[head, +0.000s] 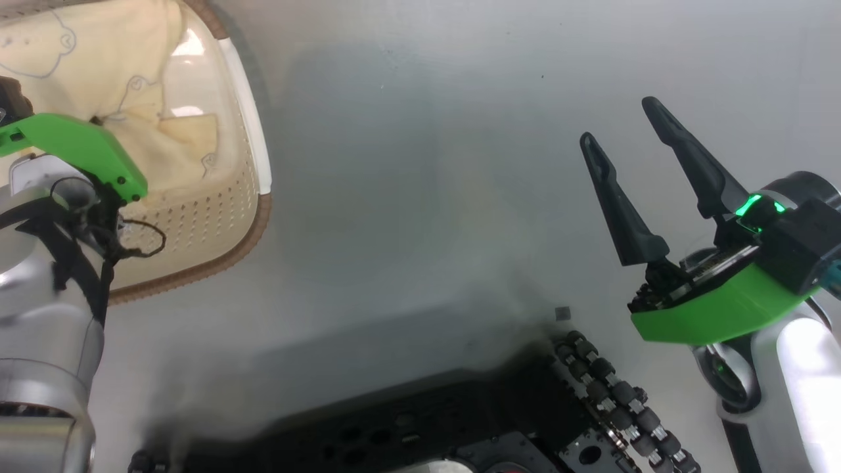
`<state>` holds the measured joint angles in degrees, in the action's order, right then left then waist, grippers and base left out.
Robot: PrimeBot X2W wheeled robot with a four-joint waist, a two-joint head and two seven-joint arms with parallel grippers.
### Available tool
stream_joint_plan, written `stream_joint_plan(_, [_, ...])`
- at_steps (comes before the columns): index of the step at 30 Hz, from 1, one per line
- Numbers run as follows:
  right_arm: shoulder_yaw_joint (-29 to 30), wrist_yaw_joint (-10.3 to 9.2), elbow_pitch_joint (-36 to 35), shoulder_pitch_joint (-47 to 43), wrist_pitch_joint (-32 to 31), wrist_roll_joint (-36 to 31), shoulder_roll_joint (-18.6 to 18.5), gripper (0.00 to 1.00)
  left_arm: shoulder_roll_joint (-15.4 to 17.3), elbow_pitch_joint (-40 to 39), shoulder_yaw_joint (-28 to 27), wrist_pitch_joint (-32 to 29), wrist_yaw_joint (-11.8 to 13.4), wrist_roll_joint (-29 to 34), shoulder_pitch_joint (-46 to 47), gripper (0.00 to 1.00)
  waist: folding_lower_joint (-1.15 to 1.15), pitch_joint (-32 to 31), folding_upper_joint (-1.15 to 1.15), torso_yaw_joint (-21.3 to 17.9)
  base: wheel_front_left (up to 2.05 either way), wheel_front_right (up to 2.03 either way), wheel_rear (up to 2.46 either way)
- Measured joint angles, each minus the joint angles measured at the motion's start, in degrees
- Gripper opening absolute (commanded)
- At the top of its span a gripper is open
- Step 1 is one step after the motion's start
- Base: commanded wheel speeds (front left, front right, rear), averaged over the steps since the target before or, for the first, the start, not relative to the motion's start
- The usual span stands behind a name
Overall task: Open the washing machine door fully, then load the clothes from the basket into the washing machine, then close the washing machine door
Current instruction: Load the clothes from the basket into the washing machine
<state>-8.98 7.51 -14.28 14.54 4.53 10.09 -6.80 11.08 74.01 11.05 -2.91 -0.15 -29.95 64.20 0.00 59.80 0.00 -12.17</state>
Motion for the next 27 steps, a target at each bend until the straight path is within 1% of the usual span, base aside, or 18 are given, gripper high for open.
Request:
stream_joint_plan(5, [1.2, 0.00, 1.6, 0.2, 0.5, 0.0, 0.0, 1.00, -0.4, 0.0, 0.2, 5.4, -0.4, 0.0, -0.4, 0.00, 0.00, -2.3, 0.00, 0.5, 0.00, 0.00, 0.00])
stream_joint_plan(12, [3.4, 0.00, 3.2, 0.0, 0.5, -0.1, -0.1, 1.00, -1.8, 0.0, 0.5, 13.8, -1.1, 0.0, -4.9, 0.00, 0.00, -8.2, 0.00, 2.3, 0.00, 0.00, 0.00])
stream_joint_plan(17, [4.3, 0.00, 4.7, -0.3, 0.5, -0.1, -0.1, 1.00, -2.3, -1.6, 0.9, 16.6, -1.2, 0.3, -8.3, 0.00, 0.00, -13.6, 0.00, 3.4, 0.00, 0.00, 0.00])
stream_joint_plan(19, [4.7, 0.00, 5.4, -0.7, 0.5, -0.1, -0.1, 1.00, -2.3, -3.4, 0.9, 17.0, -1.1, 0.7, -10.6, 0.00, 0.00, -16.1, 0.00, 3.6, 0.00, 0.00, 0.00])
stream_joint_plan(20, [5.0, 0.00, 5.6, -1.2, 0.5, -0.1, -0.1, 1.00, -2.2, -5.1, 0.8, 17.1, -0.6, 0.8, -12.1, 0.00, 0.00, -17.4, 0.00, 3.7, 0.00, 0.00, 0.00])
stream_joint_plan(27, [5.8, 0.00, 8.6, -5.5, -0.2, -0.1, 0.2, 1.00, -1.8, -20.4, -0.4, 17.1, 2.4, 4.6, -25.4, 0.00, 0.00, -27.1, 0.01, 3.6, 0.00, 0.00, 0.00])
